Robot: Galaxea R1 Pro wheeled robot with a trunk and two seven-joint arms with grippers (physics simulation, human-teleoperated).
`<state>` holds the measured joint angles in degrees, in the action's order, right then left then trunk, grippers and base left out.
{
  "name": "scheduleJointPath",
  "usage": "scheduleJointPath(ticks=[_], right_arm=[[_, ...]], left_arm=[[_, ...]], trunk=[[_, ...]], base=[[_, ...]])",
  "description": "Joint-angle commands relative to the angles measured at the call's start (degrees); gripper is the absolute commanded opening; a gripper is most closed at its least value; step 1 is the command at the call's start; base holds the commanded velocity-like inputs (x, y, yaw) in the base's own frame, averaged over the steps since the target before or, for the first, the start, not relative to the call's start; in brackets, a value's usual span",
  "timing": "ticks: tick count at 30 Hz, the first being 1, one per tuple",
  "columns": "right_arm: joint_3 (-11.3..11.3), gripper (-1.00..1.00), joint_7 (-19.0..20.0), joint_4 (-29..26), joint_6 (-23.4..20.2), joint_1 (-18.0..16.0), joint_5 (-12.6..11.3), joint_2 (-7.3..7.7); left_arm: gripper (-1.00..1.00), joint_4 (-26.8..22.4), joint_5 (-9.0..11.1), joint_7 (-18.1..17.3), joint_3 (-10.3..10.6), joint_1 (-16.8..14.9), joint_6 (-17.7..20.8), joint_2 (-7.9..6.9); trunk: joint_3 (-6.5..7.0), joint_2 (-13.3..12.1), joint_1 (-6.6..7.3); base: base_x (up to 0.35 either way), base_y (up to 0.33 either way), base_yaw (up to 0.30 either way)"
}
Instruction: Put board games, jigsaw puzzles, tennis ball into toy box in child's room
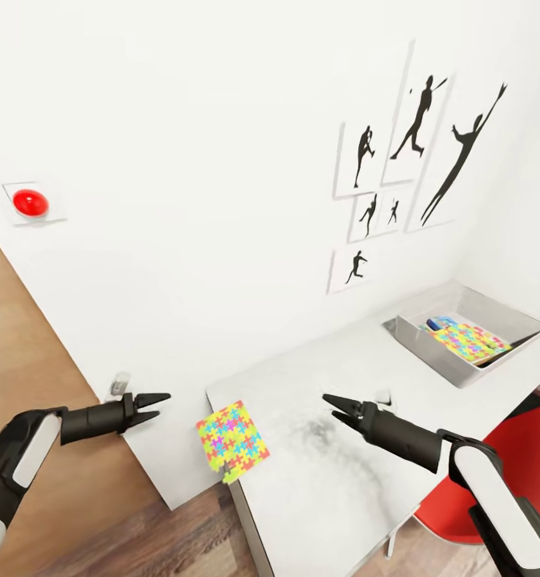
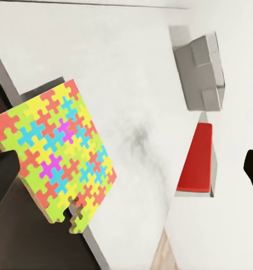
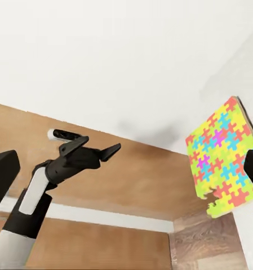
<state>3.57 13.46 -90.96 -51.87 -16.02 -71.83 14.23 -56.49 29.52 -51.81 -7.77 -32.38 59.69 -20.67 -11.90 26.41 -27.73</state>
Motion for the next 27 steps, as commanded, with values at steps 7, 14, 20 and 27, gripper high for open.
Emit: scheduleJointPath(ticks=[7,14,20,27], right_arm=[[0.6,1.0,14.07,-0.03,-2.53,-0.06,0.38,-0.11],[-0.33,1.0,15.88,-0.09,-6.58,-0.06,0.38,0.09],[-0.54,1.0,15.75,-0.09,-6.88,-0.06,0.41,-0.29],[-0.57,1.0,15.65,-0.1,-6.5,-0.06,0.46,-0.34]], left_arm=[[1.0,7.45,-0.51,-0.25,0.24,-0.05,0.2,-0.28],[1.0,9.02,-0.71,0.17,0.28,-0.05,0.17,-0.25],[1.0,9.26,-0.77,0.37,0.24,-0.05,0.17,-0.45],[1.0,9.35,-0.74,0.44,0.29,-0.05,0.12,-0.61]], trunk=[[-1.37,2.93,-1.57],[-2.62,5.74,-3.11],[-3.7,8.14,-4.42],[-4.96,10.95,-5.96]], base=[[0.0,0.0,0.0],[0.0,0.0,0.0],[0.0,0.0,0.0],[0.0,0.0,0.0]])
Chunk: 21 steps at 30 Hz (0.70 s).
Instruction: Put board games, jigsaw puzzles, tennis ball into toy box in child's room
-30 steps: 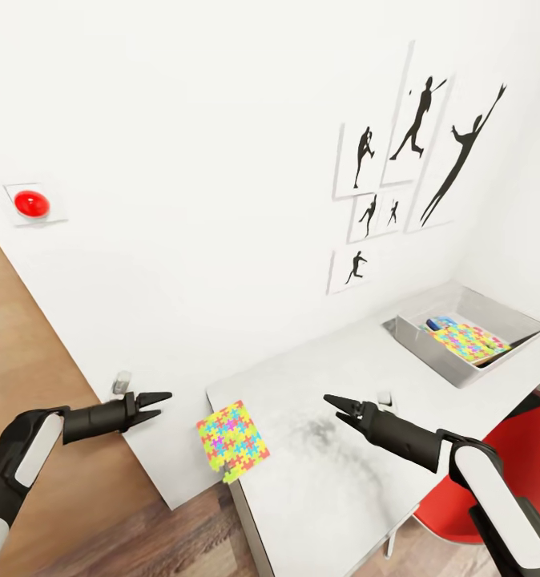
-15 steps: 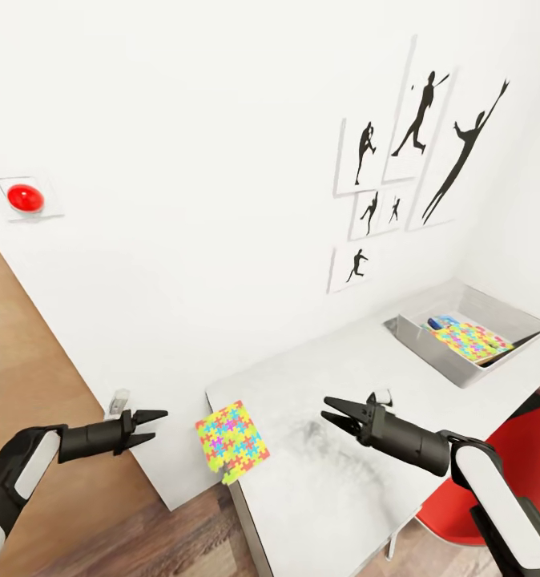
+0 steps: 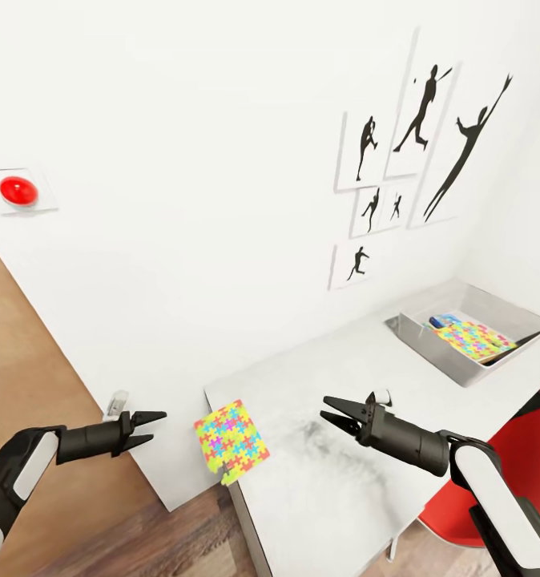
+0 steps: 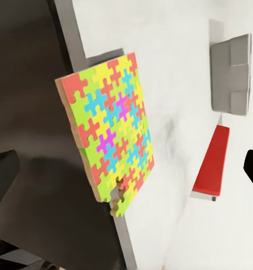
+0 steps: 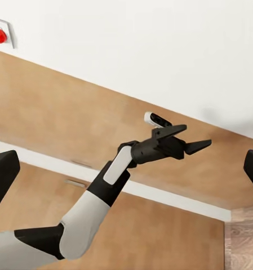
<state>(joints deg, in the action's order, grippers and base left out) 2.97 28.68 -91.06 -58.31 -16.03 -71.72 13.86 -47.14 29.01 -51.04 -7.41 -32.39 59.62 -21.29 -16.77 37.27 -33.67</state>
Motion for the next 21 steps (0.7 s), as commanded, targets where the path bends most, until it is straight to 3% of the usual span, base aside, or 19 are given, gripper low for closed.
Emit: scheduleJointPath(ticks=[1,11,15,17,21], right_arm=[[0.02,1.0,0.43,0.01,-0.06,-0.05,0.35,0.03],[0.35,1.0,0.35,0.01,-0.58,-0.05,0.29,0.18],[2.09,1.0,-0.86,0.03,-0.57,-0.51,0.28,-0.32],[2.79,1.0,-2.66,0.02,-0.59,-2.69,0.25,-0.36],[4.28,1.0,-6.81,0.07,-0.66,-14.44,-0.49,-0.42]], left_arm=[[1.0,0.05,-0.21,-0.29,-0.07,-0.04,0.17,-0.02],[1.0,4.01,-0.43,0.07,-0.3,-0.04,-0.69,0.12],[1.0,4.76,-0.51,0.2,-0.31,-0.04,-1.96,0.41],[1.0,4.88,-0.57,0.4,-0.27,-0.04,-2.55,0.49],[1.0,4.95,-0.6,0.65,-0.17,-0.04,-3.54,0.5]], trunk=[[-0.27,0.49,-0.24],[-2.06,4.5,-2.44],[-2.78,6.1,-3.31],[-3.14,6.91,-3.75],[-3.86,8.51,-4.63]], base=[[0.0,0.0,0.0],[0.0,0.0,0.0],[0.0,0.0,0.0],[0.0,0.0,0.0],[0.0,0.0,0.0]])
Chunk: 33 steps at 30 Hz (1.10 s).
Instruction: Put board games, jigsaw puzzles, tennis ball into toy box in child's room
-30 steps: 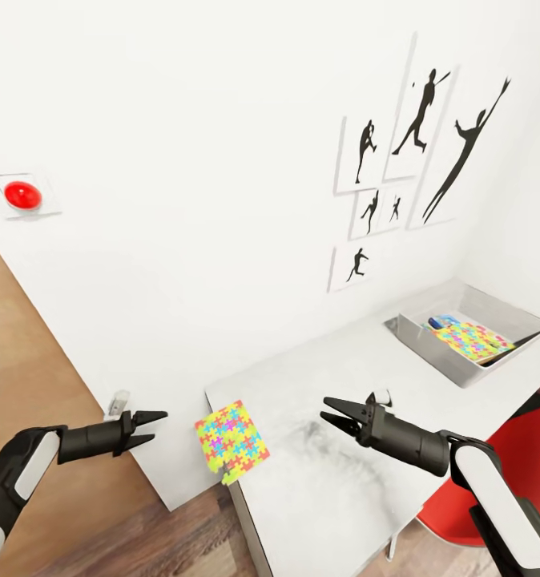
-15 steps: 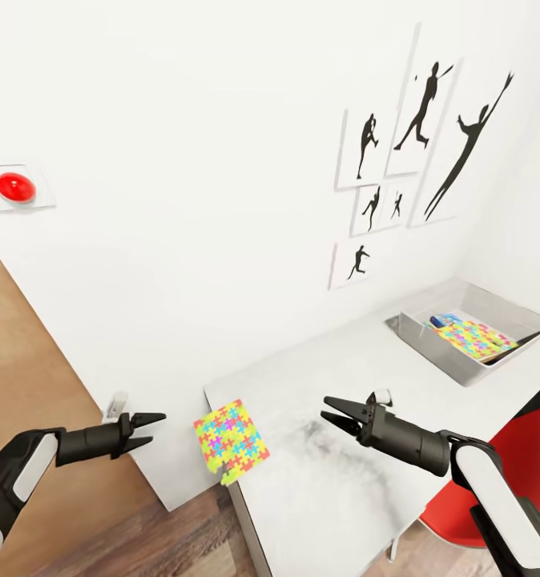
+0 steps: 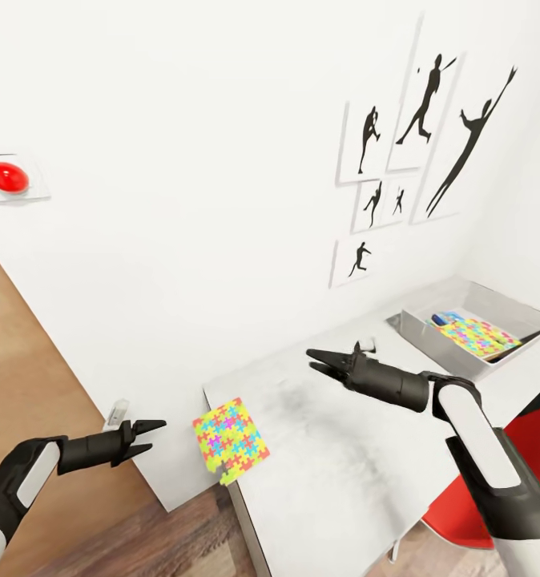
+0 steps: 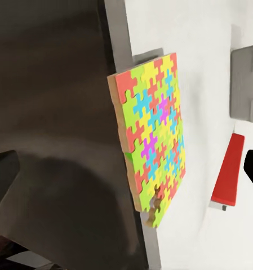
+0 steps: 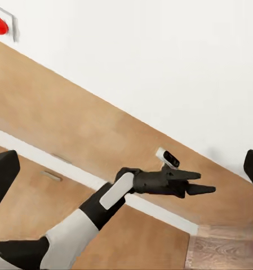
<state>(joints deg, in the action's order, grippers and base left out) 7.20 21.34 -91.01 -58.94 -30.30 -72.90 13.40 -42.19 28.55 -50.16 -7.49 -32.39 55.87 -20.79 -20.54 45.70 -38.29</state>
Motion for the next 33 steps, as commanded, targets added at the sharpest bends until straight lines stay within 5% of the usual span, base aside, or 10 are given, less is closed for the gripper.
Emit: scheduleJointPath(ticks=[1,5,8,12,33], right_arm=[[0.62,1.0,-1.15,0.03,-0.03,-2.06,0.4,-0.01],[1.85,1.0,-8.86,0.16,-0.04,-6.17,-4.05,-0.54],[2.2,1.0,-16.53,0.14,-0.05,-6.63,-9.79,-1.02],[2.55,1.0,-19.57,0.14,-0.31,-6.8,-12.98,-1.24],[3.26,1.0,-20.47,0.13,0.47,-6.88,-13.85,-1.62]], left_arm=[[1.0,0.0,-0.15,-0.23,-0.08,-0.04,0.15,-0.01],[1.0,0.0,-0.16,-0.21,-0.07,-0.04,0.06,-0.03],[1.0,0.01,-0.16,-0.26,-0.07,-0.04,0.04,-0.03],[1.0,0.01,-0.16,-0.32,-0.07,-0.04,0.05,-0.04],[1.0,0.01,0.03,-1.13,-0.16,-0.04,0.21,-0.37]], trunk=[[-0.26,0.48,-0.23],[-0.98,2.08,-1.11],[-1.52,3.28,-1.77],[-2.24,4.89,-2.65],[-0.64,4.89,-2.65]], base=[[0.0,0.0,0.0],[0.0,0.0,0.0],[0.0,0.0,0.0],[0.0,0.0,0.0],[0.0,0.0,0.0]])
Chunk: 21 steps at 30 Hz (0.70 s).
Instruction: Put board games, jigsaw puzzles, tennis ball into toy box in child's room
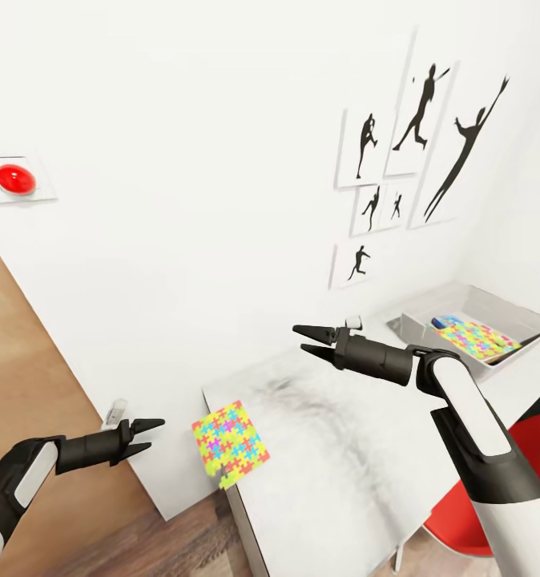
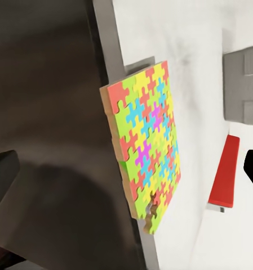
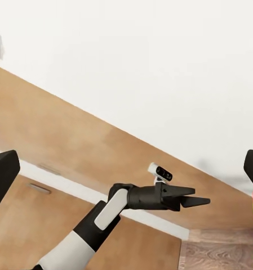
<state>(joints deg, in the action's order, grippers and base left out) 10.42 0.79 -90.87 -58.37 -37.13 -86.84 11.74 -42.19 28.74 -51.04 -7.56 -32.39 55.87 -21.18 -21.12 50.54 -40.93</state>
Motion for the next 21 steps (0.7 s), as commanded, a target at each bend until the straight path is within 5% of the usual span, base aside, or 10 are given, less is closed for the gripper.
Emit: scheduleJointPath(ticks=[1,21], right_arm=[[0.04,1.0,0.08,-0.01,-0.11,-0.05,0.09,0.04],[-0.04,1.0,0.03,-0.03,-0.66,-0.05,0.17,0.12]], left_arm=[[1.0,0.01,-0.16,-0.25,-0.08,-0.04,0.2,0.0],[1.0,0.01,-0.17,-0.2,-0.08,-0.04,0.2,-0.01]], trunk=[[0.03,0.05,-0.01],[1.94,0.05,-0.01]], base=[[0.0,0.0,0.0],[-0.031,0.0,0.02]])
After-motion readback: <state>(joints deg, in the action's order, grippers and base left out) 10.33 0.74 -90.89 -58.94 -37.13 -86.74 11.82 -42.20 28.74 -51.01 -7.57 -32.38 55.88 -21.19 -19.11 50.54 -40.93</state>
